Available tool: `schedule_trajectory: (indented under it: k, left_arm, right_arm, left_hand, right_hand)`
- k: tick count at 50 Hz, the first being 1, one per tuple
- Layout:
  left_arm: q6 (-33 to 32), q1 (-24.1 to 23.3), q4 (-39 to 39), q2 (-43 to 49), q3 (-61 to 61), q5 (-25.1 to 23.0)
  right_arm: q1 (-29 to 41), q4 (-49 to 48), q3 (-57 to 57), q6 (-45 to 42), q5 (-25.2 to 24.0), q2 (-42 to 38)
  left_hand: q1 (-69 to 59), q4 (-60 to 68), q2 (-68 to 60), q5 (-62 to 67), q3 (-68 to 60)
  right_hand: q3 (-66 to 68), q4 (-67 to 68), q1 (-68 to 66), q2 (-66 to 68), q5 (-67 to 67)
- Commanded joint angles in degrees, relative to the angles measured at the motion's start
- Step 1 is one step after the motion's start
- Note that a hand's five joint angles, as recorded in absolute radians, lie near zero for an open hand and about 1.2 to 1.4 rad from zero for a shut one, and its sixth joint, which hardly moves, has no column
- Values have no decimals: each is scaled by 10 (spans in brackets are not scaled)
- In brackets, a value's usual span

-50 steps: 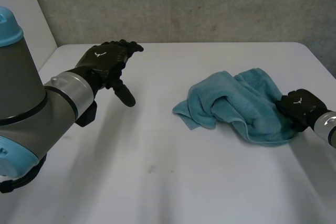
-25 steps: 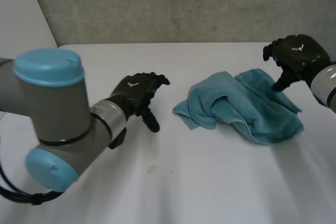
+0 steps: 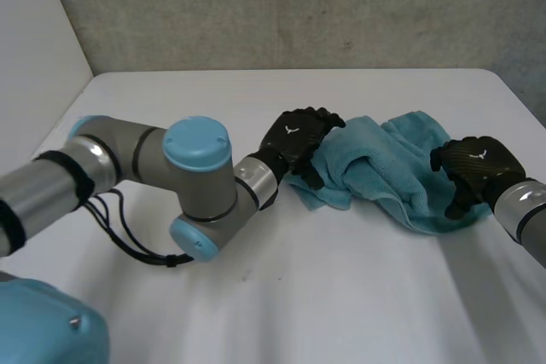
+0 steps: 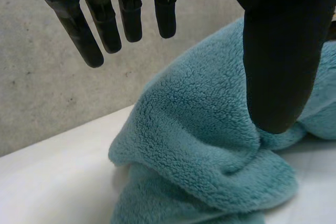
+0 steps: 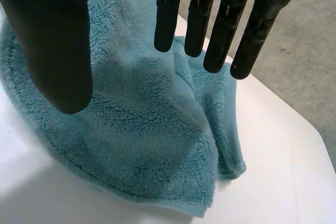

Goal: Fold the laundry

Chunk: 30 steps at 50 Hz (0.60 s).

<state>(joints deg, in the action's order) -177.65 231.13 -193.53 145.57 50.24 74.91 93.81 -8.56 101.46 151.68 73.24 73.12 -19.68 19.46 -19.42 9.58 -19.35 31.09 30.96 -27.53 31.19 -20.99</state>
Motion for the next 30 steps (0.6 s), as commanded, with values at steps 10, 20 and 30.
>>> schedule_trajectory:
  k: [10, 20, 30]
  left_arm:
    - [-15, -5, -8, 86, -94, -10]
    - [-48, -9, -41, -25, -13, 44]
    - [-113, 19, -33, -307, 228, 50]
  right_arm:
    - [2, 0, 8, -7, -1, 0]
    - [0, 3, 5, -13, 0, 8]
    - [-21, 5, -6, -6, 3, 47]
  left_hand:
    - [-561, 563, -563, 562, -564]
    - [-603, 605, -606, 604, -606]
    - [-603, 605, -606, 604, -606]
  right_hand:
    - [22, 23, -58, 21, -23]
    - [15, 17, -51, 14, -16]
    - [-20, -19, -16, -21, 19]
